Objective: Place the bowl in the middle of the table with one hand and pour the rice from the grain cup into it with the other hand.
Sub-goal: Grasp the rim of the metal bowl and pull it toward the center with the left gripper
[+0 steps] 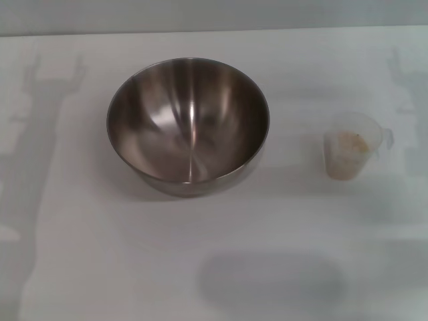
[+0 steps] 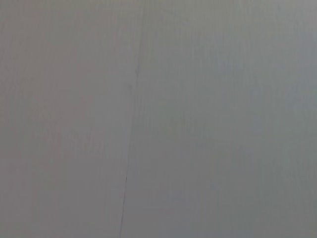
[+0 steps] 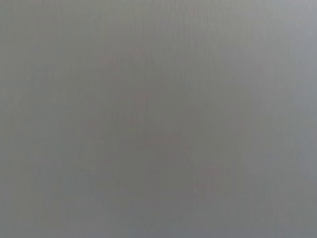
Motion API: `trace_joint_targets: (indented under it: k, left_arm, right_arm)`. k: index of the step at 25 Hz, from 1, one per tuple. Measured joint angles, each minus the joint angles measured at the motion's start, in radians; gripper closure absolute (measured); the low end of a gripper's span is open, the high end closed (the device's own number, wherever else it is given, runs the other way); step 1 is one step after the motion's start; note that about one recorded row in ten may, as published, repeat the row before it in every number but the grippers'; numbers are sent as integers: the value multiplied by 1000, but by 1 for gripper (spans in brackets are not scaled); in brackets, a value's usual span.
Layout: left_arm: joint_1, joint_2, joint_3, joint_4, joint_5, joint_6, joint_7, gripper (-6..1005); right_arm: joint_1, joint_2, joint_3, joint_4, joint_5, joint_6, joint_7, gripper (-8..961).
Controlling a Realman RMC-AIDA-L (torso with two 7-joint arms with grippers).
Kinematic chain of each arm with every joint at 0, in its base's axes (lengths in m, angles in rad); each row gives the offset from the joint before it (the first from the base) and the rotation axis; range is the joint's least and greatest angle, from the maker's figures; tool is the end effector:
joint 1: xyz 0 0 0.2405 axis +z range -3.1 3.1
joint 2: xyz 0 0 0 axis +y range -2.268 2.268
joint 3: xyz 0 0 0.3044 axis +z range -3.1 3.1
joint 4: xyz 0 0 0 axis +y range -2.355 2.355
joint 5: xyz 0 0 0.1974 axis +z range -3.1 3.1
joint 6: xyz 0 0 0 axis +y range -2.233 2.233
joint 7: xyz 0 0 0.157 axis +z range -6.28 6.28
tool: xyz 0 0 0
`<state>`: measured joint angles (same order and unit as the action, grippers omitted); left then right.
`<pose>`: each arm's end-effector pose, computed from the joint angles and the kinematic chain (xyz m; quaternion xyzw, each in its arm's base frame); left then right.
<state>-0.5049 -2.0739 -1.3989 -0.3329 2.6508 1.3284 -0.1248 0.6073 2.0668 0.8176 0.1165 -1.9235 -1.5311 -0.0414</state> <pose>-0.2821 0.3995 0.0392 -0.5857 -0.1148 -0.4505 0.6639 0.2929 0.3950 0.0502 -0.5471 0.0650 0.3951 0.7351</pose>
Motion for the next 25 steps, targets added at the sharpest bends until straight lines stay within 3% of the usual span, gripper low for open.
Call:
trace_joint_targets:
  k: [20, 25]
  left_arm:
    - [-3, 0, 5, -2, 0, -1, -1, 154]
    - [-2, 1, -2, -30, 0, -61, -1, 155]
  right_arm:
    - [4, -4, 0, 0, 0, 0, 0, 238]
    - [-1, -4, 0, 0, 0, 0, 0, 239]
